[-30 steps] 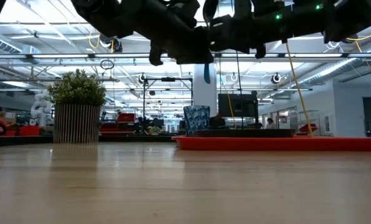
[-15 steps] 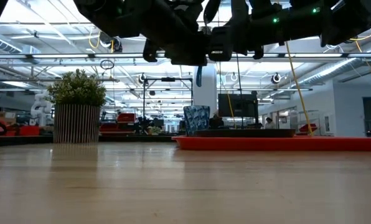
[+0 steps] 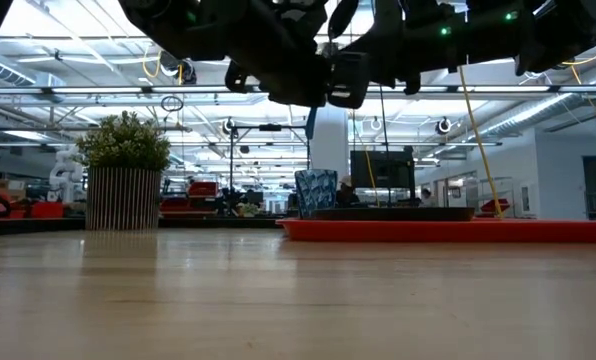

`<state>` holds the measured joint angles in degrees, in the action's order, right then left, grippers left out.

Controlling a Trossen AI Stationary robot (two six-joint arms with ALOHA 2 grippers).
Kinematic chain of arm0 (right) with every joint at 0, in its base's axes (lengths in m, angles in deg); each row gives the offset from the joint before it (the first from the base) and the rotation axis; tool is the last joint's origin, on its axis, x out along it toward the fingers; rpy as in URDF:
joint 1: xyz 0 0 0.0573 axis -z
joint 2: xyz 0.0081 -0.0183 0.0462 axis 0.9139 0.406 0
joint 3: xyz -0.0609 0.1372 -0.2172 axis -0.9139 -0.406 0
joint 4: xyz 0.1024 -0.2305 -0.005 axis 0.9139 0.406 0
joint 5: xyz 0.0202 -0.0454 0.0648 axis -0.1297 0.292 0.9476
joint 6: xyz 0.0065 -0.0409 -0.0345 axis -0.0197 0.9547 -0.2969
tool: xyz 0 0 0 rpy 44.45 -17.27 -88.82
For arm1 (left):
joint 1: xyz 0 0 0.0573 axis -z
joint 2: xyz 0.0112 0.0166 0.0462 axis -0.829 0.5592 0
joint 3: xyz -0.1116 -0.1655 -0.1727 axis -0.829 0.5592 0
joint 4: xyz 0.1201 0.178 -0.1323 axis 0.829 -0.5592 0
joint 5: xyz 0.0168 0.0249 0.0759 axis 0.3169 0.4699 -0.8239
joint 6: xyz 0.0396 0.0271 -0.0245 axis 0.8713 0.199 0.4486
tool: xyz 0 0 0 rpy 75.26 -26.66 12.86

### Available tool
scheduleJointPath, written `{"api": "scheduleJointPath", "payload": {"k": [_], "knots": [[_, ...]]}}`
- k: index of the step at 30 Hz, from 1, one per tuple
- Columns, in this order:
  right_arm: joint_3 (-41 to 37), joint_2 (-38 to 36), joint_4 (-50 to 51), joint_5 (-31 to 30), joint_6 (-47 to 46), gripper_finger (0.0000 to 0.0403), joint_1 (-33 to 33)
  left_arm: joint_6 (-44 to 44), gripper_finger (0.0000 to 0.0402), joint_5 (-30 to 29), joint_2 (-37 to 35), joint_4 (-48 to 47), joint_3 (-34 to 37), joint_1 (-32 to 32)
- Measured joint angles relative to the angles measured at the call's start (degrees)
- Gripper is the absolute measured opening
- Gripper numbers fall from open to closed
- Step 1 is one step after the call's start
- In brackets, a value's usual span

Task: Pick and place plate/cup/fork/spoon on tray
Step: Put the blue spoon on the serving tray to the right of the yellow fork

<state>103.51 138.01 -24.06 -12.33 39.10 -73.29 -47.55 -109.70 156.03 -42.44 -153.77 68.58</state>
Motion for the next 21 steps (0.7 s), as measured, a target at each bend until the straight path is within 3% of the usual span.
{"api": "scheduleJointPath", "payload": {"k": [6, 21], "knots": [[0.0, 0.0, -1.1, 5.7, 0.2, 0.0141, 0.0, 2.0, 0.0006, 0.9, 0.0, -3.5, 0.0, -0.1], [0.0, 0.0, -1.3, 5.5, -3.0, 0.0128, 1.0, 3.8, 0.0006, 0.8, 0.0, -2.6, -0.3, 0.6]]}}
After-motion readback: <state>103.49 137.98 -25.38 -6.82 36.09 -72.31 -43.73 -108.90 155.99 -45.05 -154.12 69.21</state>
